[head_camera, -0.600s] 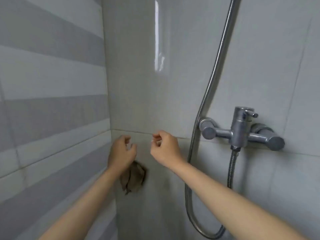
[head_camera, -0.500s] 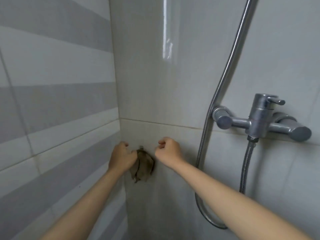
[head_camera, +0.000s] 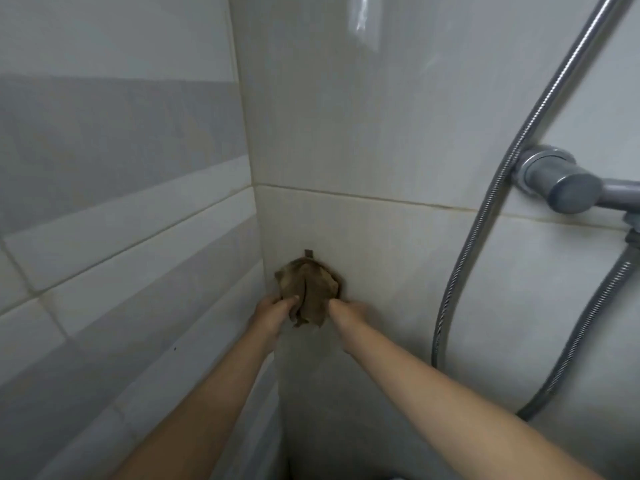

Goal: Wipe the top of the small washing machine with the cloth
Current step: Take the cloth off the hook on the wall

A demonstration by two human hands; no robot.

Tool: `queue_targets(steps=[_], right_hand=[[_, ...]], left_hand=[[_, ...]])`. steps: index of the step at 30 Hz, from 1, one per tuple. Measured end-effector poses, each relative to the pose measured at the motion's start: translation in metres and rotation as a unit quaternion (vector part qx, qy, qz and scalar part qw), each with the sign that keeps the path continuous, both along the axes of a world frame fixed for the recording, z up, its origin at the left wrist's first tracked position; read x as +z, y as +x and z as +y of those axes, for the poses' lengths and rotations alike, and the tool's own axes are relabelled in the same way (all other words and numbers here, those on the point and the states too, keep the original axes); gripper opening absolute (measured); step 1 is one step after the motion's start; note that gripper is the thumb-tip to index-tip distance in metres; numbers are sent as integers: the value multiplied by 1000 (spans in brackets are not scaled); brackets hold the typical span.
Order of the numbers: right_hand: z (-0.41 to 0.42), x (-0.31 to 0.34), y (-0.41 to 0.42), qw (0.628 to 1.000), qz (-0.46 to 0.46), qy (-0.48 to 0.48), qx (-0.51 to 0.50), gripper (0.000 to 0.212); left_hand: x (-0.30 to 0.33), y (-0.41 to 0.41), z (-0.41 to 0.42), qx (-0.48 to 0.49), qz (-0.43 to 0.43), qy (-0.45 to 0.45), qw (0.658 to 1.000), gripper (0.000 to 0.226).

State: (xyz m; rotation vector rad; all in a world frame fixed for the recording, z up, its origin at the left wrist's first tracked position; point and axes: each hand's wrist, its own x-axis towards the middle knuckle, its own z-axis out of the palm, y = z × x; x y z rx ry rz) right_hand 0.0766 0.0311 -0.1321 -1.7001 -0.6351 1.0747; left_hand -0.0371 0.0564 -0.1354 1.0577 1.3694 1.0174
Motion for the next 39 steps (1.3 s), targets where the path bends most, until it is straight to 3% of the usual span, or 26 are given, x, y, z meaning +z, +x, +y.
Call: queue_targets(steps=[6,10,13,16,22,25,27,30,35,39], right_hand=[[3,3,-8,996,-42,63,-38,18],[-2,17,-9,993,-46,107,-35,19],[-4,28,-6,987,-24,159,-28,35],[-12,43,2,980,11,196,-19,25],[-41,66,31,971,84,221,-42,45],[-68,69,56,974,121,189,-13,31],[-88,68,75,977,142,159,8,8],[-116,61,98,980,162,109,25,11],[-163,33,135,948,295,94,66,35],[-209,-7,167,950,305,65,14,33]], left_hand=[[-10,-5,10,40,74,79,993,10],[3,-4,7,60,85,152,983,7],[20,-1,1,69,83,195,975,5],[39,4,-10,52,42,232,970,2],[71,21,-38,-14,40,308,951,21],[79,35,-58,-59,100,316,942,19],[82,48,-76,-95,134,306,938,12],[85,70,-111,-172,160,266,935,16],[71,107,-161,-358,68,85,927,40],[36,128,-179,-381,-5,-2,924,38]])
